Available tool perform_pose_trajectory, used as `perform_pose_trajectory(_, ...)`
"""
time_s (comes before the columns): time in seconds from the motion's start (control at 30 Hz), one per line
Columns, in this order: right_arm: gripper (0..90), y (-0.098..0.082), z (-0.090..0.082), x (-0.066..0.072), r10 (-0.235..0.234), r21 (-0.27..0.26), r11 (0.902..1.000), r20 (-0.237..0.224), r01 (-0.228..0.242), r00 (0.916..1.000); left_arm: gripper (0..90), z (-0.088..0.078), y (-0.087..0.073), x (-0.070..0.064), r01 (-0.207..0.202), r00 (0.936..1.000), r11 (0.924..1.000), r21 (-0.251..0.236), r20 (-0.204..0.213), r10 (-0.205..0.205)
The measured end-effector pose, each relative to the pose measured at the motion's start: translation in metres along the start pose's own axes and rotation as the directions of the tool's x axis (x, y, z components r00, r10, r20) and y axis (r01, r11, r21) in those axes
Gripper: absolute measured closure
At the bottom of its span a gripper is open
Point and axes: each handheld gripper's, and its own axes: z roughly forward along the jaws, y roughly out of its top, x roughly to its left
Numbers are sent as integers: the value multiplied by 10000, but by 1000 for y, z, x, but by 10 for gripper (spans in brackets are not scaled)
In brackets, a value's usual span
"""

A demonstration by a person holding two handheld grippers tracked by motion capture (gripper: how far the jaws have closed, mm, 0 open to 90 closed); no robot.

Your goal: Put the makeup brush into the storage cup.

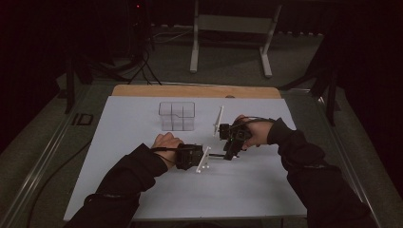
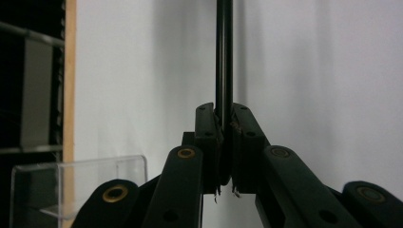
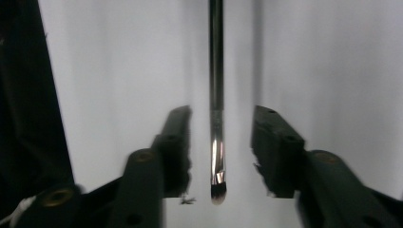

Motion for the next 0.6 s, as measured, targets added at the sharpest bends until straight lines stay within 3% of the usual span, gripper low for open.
perform_pose_trajectory(0.03, 469, 0, -2, 0, 89, -112, 9999, 100, -88, 9999, 851, 0, 0, 0, 148, 9999, 9999, 79, 83, -149)
perform_pose_trajectory(0.1, 456, 0, -6, 0, 362, -81, 9993, 440, -359, 9984, 851, 0, -2, 1, 361, 9992, 9993, 128, 150, -362)
perform_pose_trajectory(0.2, 377, -1, -12, 2, 357, -321, 9989, 807, -333, 9961, 851, -1, -4, 1, 565, 9980, 9980, 284, 261, -573)
perform_pose_trajectory(0.37, 232, -4, -25, 5, 982, -1333, 9877, 1216, -818, 9877, 851, -3, -8, -1, 1166, 9926, 9921, 456, 276, -1180)
perform_pose_trajectory(0.47, 168, -6, -33, 8, 1327, -1991, 9746, 1422, -1030, 9809, 852, -7, -10, 0, 1690, 9838, 9851, 317, 557, -1706)
perform_pose_trajectory(0.53, 116, -8, -40, 11, 1370, -2416, 9650, 1328, -1020, 9816, 852, -10, -12, 0, 2171, 9732, 9760, 176, 738, -2178)
perform_pose_trajectory(0.57, 111, -9, -43, 13, 1342, -2661, 9596, 1484, -912, 9798, 852, -10, -13, -2, 2535, 9645, 9673, -9, 768, -2527)
perform_pose_trajectory(0.6, 110, -11, -47, 15, 1451, -2914, 9522, 1656, -922, 9755, 852, -13, -14, -1, 2657, 9606, 9640, 69, 828, -2654)
